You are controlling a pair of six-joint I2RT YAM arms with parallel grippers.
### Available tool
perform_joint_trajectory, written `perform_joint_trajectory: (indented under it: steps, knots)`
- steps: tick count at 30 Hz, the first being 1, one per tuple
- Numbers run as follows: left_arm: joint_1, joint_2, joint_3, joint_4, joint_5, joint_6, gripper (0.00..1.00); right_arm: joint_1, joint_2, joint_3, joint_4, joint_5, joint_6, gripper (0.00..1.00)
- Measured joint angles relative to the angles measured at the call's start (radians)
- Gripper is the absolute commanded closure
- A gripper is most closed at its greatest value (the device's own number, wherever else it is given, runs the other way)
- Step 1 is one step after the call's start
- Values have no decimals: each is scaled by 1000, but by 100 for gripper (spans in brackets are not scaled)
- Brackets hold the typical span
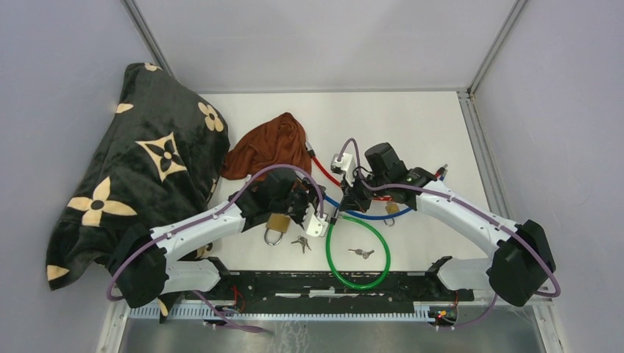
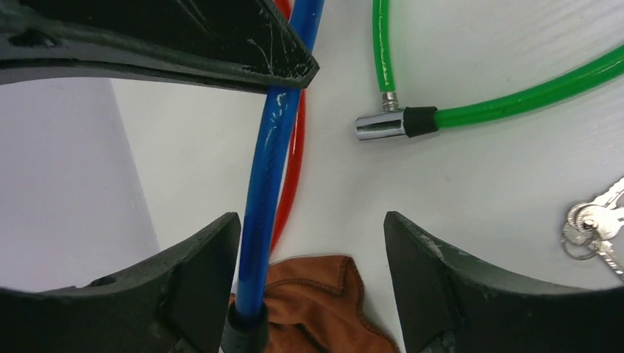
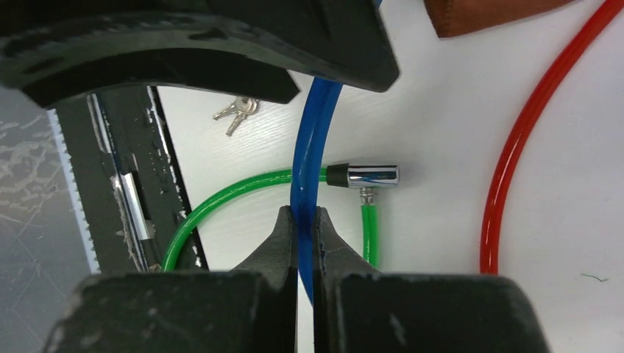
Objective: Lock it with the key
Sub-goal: Lock the lock.
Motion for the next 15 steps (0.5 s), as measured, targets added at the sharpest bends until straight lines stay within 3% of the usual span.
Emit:
perform_joint_trajectory:
  steps: [5, 7, 8, 9, 10, 11, 13, 15]
  knots:
    - [-26, 25, 1, 45, -57, 48, 53, 25, -39, -19, 6, -39, 2, 100]
    - [-37, 31, 1, 66, -70, 48, 71, 34, -42, -19, 8, -47, 1, 100]
    - [-43, 34, 1, 77, -77, 48, 87, 37, -42, -19, 9, -50, 1, 100]
    - [-50, 36, 1, 93, -89, 48, 96, 39, -42, -19, 10, -55, 0, 100]
    - [-56, 38, 1, 105, -95, 48, 98, 41, -42, -19, 10, -57, 0, 98]
    - [-60, 38, 0, 107, -104, 47, 98, 41, -44, -19, 10, -54, -1, 87]
    - [-65, 38, -2, 126, -121, 34, 98, 40, -51, -19, 11, -36, 0, 51]
    - [-67, 37, -3, 162, -143, -25, 98, 40, -71, -19, 24, 7, 1, 31]
